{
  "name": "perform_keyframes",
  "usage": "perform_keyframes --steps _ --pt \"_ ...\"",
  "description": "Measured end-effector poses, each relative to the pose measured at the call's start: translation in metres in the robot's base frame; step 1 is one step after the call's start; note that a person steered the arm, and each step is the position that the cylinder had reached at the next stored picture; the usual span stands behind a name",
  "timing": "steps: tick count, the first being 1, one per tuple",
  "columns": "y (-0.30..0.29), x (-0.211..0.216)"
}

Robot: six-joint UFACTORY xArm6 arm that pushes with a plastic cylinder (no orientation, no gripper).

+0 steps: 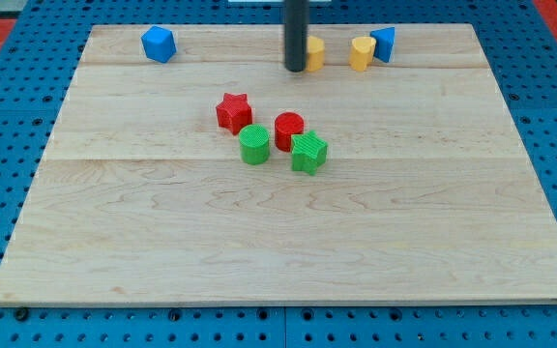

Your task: Move the blue cube to the yellow heart

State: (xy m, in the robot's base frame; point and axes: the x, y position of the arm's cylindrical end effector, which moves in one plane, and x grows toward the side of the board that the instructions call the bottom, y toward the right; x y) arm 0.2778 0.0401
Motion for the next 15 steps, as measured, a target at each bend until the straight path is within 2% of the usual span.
perform_keyframes --steps 1,2,3,4,5,6,7,8,9,10,11,12,15 --pt "-0.041 0.028" --pt "-0.196 0.028" --pt "-0.292 -0.013" --pt "-0.296 -0.036" --pt "-0.190 -0.036" --pt "-0.141 -0.023" --pt "-0.212 -0.045" --pt "-0.155 -0.061" --pt "-0.057 -0.056" --pt "-0.014 -0.040" --pt "-0.094 -0.045" --pt "-0.064 -0.084" --pt "0.020 -0.077"
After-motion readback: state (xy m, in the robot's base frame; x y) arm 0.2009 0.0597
